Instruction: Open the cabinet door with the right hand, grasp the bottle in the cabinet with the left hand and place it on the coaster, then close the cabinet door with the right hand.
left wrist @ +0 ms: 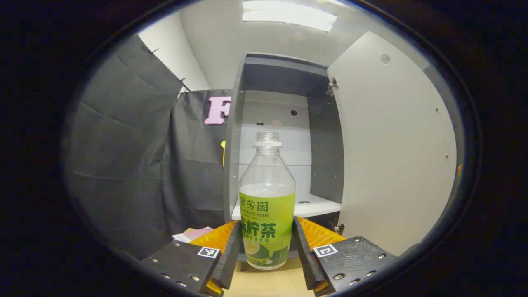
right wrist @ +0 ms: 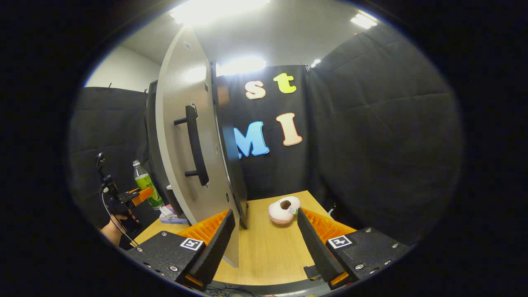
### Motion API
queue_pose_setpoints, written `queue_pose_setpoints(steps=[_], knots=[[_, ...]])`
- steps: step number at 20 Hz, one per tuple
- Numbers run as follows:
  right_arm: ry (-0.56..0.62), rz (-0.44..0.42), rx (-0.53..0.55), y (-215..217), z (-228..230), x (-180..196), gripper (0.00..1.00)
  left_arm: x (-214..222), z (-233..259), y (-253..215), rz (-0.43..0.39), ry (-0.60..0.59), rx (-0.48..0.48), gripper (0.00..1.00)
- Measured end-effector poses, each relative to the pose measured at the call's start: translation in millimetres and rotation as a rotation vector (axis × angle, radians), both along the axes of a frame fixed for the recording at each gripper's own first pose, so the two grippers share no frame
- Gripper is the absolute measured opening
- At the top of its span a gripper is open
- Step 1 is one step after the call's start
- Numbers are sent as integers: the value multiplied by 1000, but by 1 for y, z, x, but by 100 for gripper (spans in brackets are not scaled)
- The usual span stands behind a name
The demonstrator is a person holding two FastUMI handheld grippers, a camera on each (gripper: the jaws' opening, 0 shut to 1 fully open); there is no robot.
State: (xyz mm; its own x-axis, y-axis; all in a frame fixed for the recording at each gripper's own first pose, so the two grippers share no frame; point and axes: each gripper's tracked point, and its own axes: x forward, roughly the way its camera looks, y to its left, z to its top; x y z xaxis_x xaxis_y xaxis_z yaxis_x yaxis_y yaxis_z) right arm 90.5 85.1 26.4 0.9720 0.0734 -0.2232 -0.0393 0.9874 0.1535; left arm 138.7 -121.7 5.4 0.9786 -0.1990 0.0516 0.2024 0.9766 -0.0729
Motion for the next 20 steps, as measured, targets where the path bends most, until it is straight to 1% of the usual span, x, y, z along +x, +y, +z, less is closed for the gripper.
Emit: queue_pose_setpoints(steps=[7,8,9,10,12,16,20], knots=[[16,40,3,11,-11,-5,94,-37,-44,20,38,28,-4,72],[18,39,2,11,-13,-6,91,-42,-51,23,43,37,-4,72],[20,40,6,12,-16,-6,94,-47,-58,25,47,44,-4,72],[20,41,12,13,-16,-8,94,-54,-65,28,53,54,-3,72],[19,43,16,14,-16,-9,94,-66,-81,38,78,63,-3,67],[31,47,1,15,-20,-10,94,-82,-115,47,106,92,-2,67],[26,33,5,12,-21,-12,94,-101,-149,51,109,129,-12,67]])
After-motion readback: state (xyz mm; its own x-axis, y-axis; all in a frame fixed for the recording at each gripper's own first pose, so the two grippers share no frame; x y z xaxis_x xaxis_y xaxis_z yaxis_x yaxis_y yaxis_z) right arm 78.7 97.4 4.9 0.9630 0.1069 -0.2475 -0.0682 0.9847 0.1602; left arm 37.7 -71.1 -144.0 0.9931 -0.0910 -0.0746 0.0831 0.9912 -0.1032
